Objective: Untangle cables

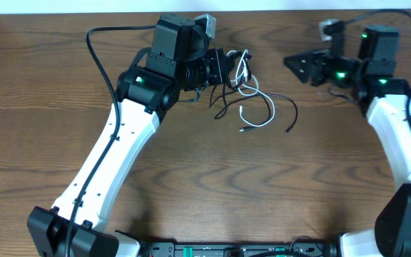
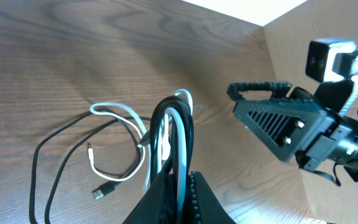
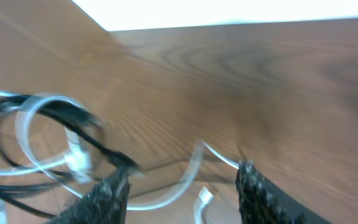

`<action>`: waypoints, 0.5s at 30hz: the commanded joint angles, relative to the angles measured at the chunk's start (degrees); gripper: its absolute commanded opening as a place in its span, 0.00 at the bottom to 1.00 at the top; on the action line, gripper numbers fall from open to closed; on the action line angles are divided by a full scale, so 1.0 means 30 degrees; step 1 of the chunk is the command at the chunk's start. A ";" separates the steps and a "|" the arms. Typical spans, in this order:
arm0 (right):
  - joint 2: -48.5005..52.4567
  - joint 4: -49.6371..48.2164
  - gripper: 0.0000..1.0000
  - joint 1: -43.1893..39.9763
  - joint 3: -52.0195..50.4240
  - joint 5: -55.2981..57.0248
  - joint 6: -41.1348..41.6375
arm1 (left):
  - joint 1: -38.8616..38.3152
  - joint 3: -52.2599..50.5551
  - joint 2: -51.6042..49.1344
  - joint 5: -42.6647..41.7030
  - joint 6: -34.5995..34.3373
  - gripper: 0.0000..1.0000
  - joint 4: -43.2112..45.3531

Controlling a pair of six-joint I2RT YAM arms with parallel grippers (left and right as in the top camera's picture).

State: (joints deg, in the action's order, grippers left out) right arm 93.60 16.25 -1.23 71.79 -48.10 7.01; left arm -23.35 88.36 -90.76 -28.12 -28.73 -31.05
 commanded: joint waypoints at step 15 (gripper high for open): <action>-0.0357 -0.3198 0.42 0.3803 0.0044 0.0488 0.6849 | 0.0058 0.0007 0.0029 0.0940 -0.0758 0.08 0.0066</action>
State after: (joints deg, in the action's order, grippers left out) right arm 93.60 7.42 10.00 71.79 -47.40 24.01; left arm -23.35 88.36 -90.76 -27.83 -28.93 -31.07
